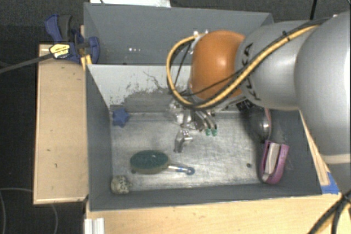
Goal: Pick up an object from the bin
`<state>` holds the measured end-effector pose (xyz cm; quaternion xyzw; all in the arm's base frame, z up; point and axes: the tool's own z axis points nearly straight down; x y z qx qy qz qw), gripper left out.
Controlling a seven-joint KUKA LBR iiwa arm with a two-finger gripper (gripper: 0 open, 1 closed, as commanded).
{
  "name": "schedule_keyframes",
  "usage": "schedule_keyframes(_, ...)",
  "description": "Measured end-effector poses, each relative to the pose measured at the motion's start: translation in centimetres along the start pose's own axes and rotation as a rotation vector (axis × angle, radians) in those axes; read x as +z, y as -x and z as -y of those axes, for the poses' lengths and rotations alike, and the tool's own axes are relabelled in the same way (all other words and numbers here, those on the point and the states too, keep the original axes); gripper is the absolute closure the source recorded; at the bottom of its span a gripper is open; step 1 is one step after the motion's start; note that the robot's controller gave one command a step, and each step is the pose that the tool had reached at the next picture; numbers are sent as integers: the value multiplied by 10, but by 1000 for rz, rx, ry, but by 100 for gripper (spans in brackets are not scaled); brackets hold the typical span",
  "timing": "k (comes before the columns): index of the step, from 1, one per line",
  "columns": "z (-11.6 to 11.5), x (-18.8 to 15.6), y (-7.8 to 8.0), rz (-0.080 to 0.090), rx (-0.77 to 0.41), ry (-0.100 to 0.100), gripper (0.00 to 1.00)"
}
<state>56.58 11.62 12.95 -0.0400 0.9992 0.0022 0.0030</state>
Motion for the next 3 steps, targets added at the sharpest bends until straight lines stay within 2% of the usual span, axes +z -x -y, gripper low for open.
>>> schedule_keyframes(1, -28, 58, -74, 2, -13, -2, 0)
schedule_keyframes(2, -27, 55, -70, 9, -14, -2, 100)
schedule_keyframes(3, -11, -149, -83, 4, -218, -3, 100)
